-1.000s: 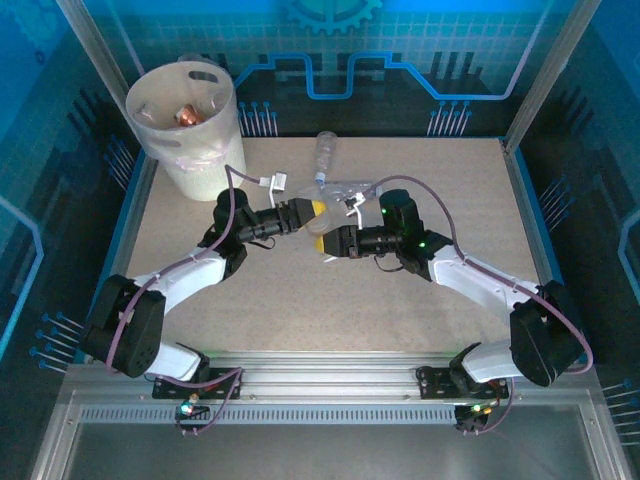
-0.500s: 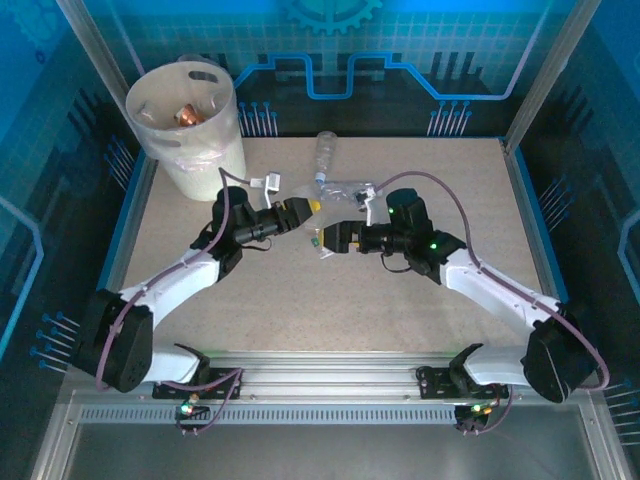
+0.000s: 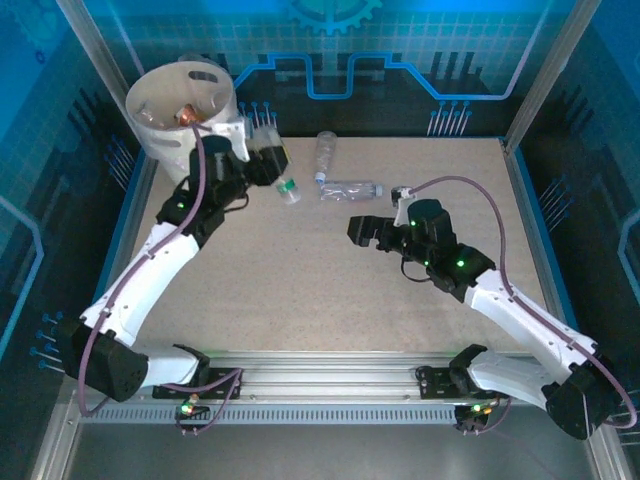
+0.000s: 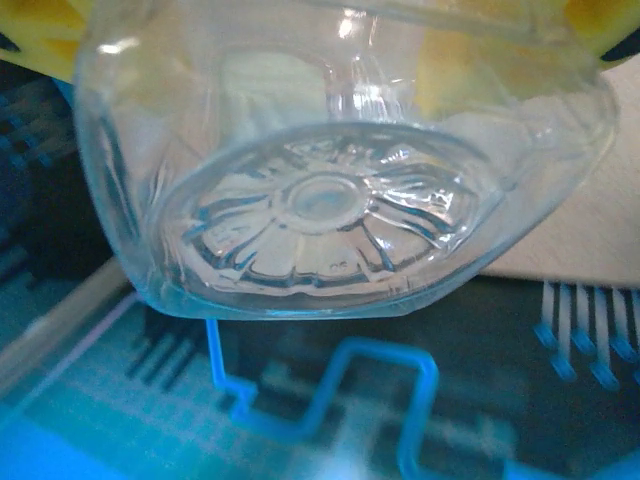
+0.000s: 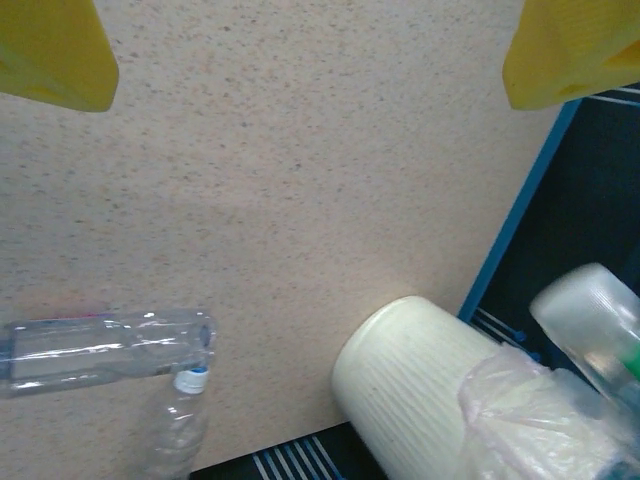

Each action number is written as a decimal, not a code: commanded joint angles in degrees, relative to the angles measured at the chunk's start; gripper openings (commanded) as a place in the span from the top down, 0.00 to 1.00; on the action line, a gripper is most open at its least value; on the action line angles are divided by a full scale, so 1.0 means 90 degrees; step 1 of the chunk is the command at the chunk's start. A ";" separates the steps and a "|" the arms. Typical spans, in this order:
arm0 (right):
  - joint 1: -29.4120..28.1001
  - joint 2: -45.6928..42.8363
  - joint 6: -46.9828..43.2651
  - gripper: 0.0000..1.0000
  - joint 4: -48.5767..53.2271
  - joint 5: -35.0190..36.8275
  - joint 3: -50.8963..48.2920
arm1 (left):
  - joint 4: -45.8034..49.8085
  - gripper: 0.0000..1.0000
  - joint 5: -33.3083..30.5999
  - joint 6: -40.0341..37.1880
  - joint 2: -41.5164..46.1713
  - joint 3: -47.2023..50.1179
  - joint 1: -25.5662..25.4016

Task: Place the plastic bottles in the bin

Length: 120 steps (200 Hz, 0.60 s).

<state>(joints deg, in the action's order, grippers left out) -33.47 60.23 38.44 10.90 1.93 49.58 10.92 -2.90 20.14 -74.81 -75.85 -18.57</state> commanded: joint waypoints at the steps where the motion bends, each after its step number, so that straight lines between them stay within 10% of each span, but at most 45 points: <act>1: -0.0059 -0.0252 -0.0187 0.00 0.0371 0.0562 -0.0042 | 0.0329 0.43 -0.0775 -0.0655 -0.0305 -0.0669 0.0351; 120: -0.0023 -0.0917 -0.0362 0.00 0.0775 0.1148 -0.0226 | -0.2857 0.40 -0.1481 -0.1982 -0.2413 -0.2739 0.2239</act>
<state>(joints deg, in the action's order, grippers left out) -33.47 53.34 35.68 16.43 9.50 48.27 -5.39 -12.71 3.88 -93.73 -97.71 -2.00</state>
